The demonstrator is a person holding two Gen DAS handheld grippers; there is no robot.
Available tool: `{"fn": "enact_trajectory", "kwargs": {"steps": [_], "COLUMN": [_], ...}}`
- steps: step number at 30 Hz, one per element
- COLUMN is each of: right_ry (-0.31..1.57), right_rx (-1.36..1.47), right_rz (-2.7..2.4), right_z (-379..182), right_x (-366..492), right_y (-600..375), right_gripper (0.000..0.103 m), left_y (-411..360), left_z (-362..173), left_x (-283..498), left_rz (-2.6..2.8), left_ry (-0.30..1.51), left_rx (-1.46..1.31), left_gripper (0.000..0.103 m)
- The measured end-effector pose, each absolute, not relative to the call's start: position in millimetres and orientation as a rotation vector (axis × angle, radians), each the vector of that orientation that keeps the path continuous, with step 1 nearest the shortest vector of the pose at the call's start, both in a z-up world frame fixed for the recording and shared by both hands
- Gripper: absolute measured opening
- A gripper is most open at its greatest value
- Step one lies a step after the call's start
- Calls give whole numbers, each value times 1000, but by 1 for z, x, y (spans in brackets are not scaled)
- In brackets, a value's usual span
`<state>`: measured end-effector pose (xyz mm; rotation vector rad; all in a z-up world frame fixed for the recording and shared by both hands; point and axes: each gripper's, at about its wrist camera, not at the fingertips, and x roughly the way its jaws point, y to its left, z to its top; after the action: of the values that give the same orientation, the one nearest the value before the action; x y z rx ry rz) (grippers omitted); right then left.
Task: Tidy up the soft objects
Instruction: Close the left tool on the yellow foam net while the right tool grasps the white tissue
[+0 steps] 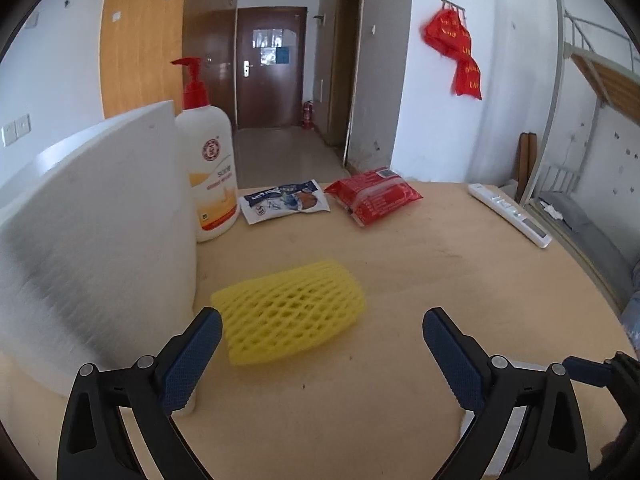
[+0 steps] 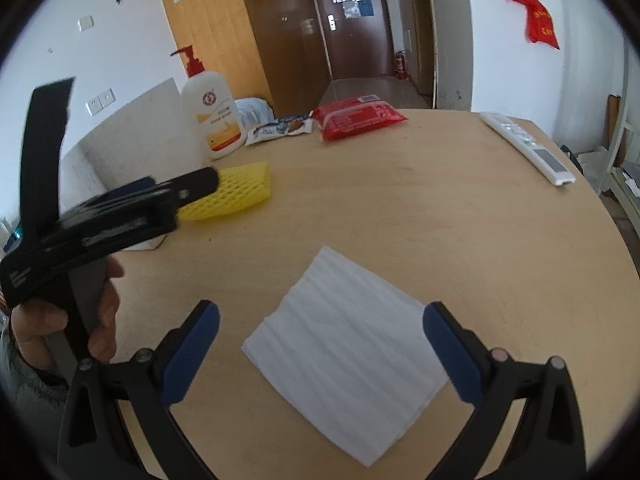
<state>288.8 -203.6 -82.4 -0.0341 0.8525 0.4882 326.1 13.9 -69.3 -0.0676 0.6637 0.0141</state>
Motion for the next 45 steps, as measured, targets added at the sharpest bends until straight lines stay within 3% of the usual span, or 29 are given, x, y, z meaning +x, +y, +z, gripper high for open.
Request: {"fn": "enact_trajectory", "kwargs": {"steps": [5, 19, 24, 28, 32, 34, 36, 39, 45], "right_ry": [876, 911, 909, 907, 905, 908, 910, 917, 946], "right_rx": [-56, -48, -51, -53, -55, -55, -60, -76, -133], "right_rz": [497, 524, 523, 519, 512, 512, 506, 493, 470], "right_z": [-87, -96, -95, -94, -93, -94, -94, -96, -104], "right_x": [297, 312, 312, 311, 310, 310, 311, 313, 317], "right_y": [-198, -198, -198, -197, -198, -199, -199, -199, -191], "right_gripper": [103, 103, 103, 103, 103, 103, 103, 103, 103], "left_y": [10, 12, 20, 22, 23, 22, 19, 17, 21], "left_z": [-75, -102, -114, -114, -114, -113, -112, -111, -108], "left_x": [341, 372, 384, 385, 385, 384, 383, 381, 378], "left_rz": [26, 41, 46, 45, 47, 53, 47, 54, 47], "left_ry": [668, 779, 850, 851, 850, 845, 841, 837, 832], "left_rx": [-24, -50, -90, -92, -87, -78, -57, -36, -50], "left_gripper": [99, 85, 71, 67, 54, 43, 26, 10, 8]}}
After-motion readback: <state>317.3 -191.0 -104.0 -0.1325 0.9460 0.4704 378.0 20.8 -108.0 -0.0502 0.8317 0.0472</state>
